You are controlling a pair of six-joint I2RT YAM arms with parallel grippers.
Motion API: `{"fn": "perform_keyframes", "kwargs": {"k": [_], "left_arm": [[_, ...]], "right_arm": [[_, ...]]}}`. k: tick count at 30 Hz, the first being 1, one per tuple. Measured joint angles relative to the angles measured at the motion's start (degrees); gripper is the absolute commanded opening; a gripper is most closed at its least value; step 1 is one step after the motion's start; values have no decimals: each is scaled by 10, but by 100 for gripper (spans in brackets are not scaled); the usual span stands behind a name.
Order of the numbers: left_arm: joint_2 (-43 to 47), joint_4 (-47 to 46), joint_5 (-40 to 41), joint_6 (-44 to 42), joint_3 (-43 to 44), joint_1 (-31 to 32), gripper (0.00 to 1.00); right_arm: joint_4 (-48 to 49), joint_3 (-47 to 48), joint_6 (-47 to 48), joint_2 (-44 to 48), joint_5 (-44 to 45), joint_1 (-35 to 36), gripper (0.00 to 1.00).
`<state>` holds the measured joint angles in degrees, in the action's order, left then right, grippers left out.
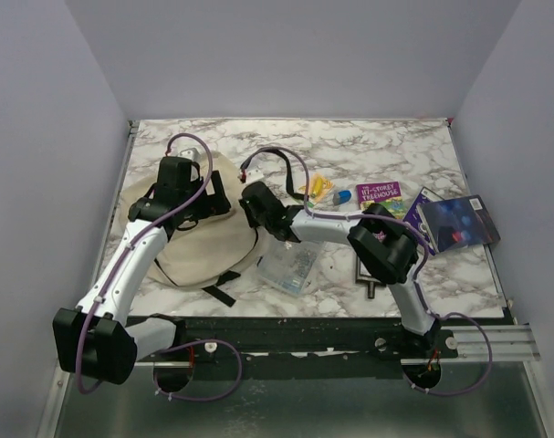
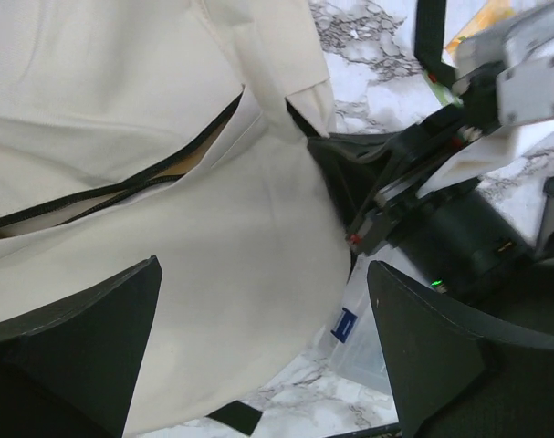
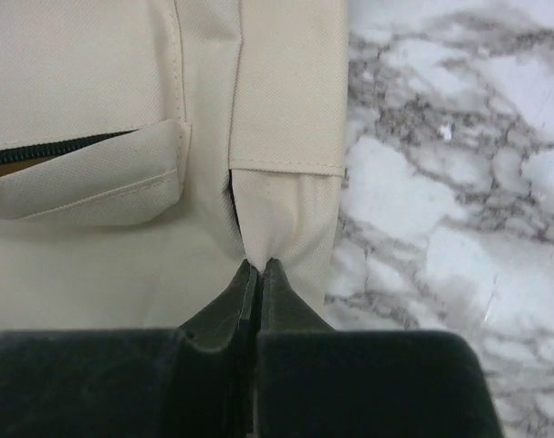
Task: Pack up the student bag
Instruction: Move the student bag to the center of the board.
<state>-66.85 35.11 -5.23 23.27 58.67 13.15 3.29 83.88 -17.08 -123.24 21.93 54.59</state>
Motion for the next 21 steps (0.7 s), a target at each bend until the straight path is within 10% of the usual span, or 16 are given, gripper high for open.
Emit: {"fn": "perform_keyframes", "kwargs": {"k": [7,13,21], "left_arm": [[-31,21,34,-8,29,0,88],[-117,63,40,-16,165,1,85],[-312,126,95,-49,345,1,76]], "right_arm": [[55,48,91,-30,-174,-107,5],[9,155,146,-72,-231,-158,61],[-53,113,33,-10,-224,-151,65]]}}
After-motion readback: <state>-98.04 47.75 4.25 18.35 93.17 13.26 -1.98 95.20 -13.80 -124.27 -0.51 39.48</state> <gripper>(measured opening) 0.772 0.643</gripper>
